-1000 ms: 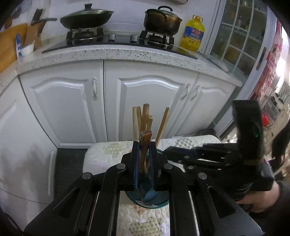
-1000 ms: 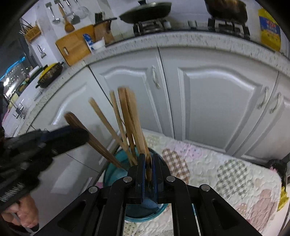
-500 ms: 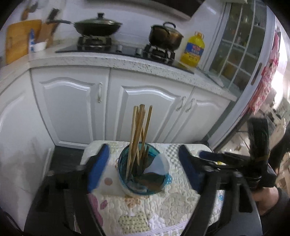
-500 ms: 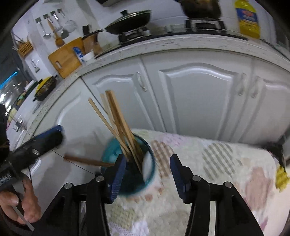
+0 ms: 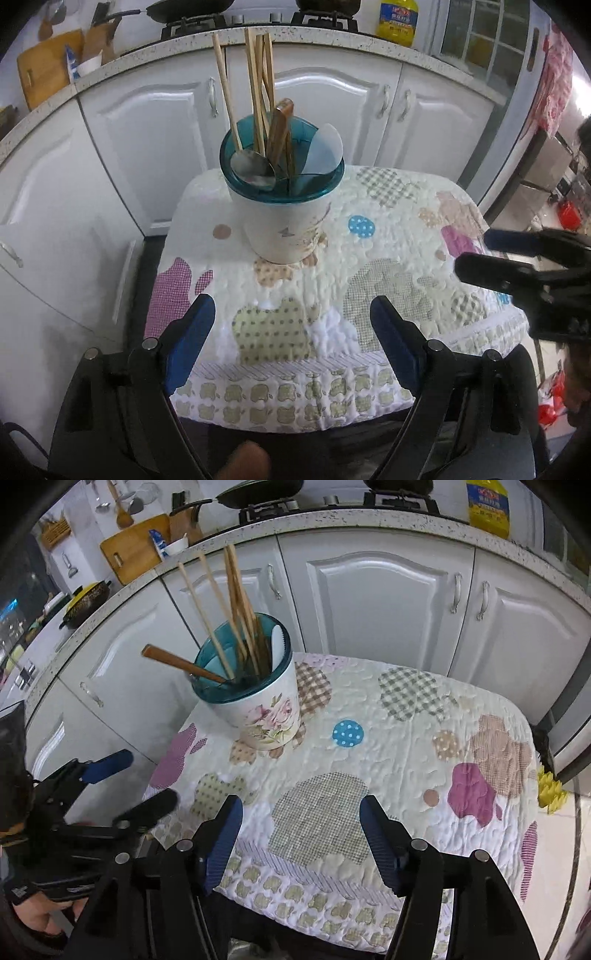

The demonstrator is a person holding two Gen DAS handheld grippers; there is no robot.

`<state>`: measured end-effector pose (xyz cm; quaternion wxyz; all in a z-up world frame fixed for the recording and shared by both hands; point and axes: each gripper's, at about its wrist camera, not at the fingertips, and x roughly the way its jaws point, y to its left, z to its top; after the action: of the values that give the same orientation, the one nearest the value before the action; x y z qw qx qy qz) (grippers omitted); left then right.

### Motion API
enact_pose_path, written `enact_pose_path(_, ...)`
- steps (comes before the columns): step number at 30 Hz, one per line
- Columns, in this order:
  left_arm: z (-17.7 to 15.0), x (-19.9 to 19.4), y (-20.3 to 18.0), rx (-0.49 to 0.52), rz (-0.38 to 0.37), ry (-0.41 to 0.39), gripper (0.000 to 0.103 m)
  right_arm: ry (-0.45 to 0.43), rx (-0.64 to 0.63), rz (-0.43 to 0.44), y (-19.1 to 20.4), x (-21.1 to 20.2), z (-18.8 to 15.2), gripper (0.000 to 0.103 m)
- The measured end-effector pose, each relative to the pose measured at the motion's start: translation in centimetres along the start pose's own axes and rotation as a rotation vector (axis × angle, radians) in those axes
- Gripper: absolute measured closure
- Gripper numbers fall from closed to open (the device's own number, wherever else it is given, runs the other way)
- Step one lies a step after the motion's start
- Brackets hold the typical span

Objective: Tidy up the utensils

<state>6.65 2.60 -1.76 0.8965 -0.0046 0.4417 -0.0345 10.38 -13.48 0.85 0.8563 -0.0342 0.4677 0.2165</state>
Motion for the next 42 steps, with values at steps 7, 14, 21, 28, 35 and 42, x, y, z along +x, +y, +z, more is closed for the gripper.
enact_pose_path(7,-0.2,-1.3,0.6,-0.019,0.086,-0.048,0.017,-0.046,-0.089,-0.051,1.1,-2.7,-0.6,0.039)
enact_pose_path(14,-0.1,-1.2,1.2,-0.077,0.145,-0.016,0.017,-0.059,-0.079,-0.051,1.3,-3.7,-0.9,0.038)
enact_pose_path(21,-0.1,-1.3,1.0,-0.089,0.177,0.022,0.017,-0.05,-0.072,-0.062,1.4,-3.8,-1.1,0.038)
enact_pose_path(28,-0.3,-1.5,0.5,-0.06,0.187,0.014,0.017,-0.055,-0.072,-0.057,1.7,-4.1,-1.1,0.038)
enact_pose_path(35,-0.4,-1.3,0.2,-0.056,0.177,0.02,0.017,-0.06,-0.075,-0.051,2.0,-4.2,-1.0,0.038)
enact_pose_path(42,-0.5,-1.4,0.0,-0.055,0.156,0.018,0.017,-0.055,-0.08,-0.041,2.2,-4.1,-1.0,0.038)
